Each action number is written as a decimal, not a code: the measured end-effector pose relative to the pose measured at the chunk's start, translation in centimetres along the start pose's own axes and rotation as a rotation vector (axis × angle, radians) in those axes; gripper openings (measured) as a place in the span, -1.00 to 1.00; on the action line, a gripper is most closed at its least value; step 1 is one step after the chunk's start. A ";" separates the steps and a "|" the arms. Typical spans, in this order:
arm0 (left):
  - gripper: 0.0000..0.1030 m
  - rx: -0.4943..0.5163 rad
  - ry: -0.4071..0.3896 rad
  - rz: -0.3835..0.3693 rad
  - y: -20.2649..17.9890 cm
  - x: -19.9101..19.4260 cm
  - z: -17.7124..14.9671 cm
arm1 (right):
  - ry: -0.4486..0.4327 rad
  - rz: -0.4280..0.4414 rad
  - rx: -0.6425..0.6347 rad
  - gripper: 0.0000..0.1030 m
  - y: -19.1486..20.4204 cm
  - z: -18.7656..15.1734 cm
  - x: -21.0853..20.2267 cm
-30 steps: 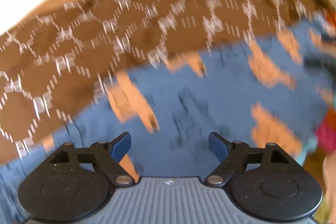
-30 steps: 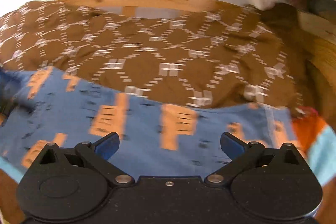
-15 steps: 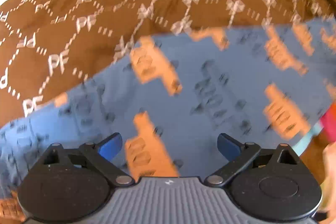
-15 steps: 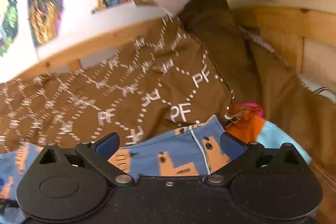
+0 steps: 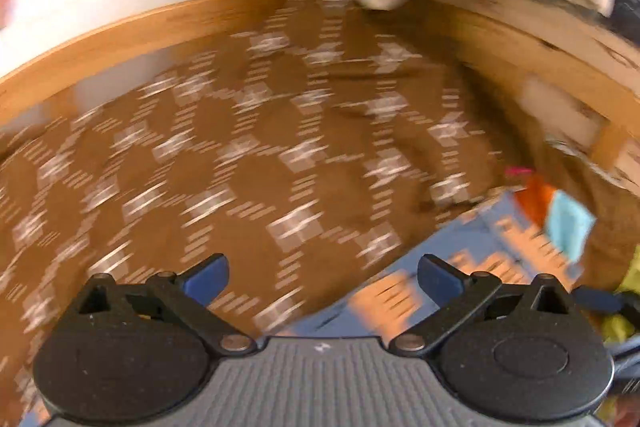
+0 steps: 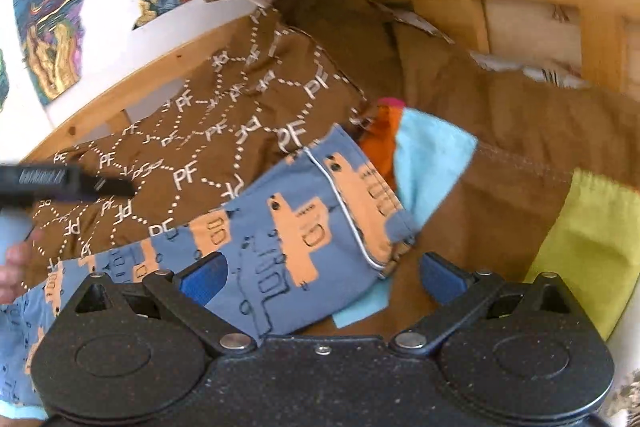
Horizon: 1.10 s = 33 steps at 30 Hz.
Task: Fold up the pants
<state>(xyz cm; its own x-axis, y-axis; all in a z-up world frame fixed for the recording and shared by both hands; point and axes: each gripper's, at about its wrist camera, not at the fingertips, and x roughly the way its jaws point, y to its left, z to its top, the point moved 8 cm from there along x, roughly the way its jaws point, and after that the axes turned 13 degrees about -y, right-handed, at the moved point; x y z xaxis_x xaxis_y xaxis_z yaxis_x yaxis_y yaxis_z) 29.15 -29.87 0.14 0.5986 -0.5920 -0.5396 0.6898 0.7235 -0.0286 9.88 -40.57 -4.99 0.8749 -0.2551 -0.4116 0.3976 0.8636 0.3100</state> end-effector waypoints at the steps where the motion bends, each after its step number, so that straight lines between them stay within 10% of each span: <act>1: 0.99 0.025 0.000 -0.023 -1.5 1.0 0.4 | 0.005 -0.005 0.005 0.98 -0.3 -0.3 0.2; 10: 0.99 0.255 0.134 -0.049 -8.5 9.3 -1.8 | -0.028 0.022 0.056 0.85 -1.2 0.3 0.2; 21: 0.99 0.127 0.146 0.011 -7.5 8.4 -1.3 | -0.063 -0.043 0.159 -0.02 -3.2 0.7 0.2; 27: 0.91 -0.044 0.131 -0.107 -8.9 6.0 0.6 | -0.067 -0.054 0.282 -0.28 -4.5 0.3 0.0; 33: 0.65 -0.167 0.194 -0.159 -10.4 5.6 2.4 | -0.091 -0.101 0.110 -0.70 -3.0 0.4 -0.3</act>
<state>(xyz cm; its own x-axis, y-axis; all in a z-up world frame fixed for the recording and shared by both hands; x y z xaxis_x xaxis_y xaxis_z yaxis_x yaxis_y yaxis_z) 26.29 -41.53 -0.59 0.3879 -0.6353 -0.6678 0.6823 0.6850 -0.2553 8.58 -43.33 -5.44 0.8484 -0.3807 -0.3679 0.5083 0.7798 0.3653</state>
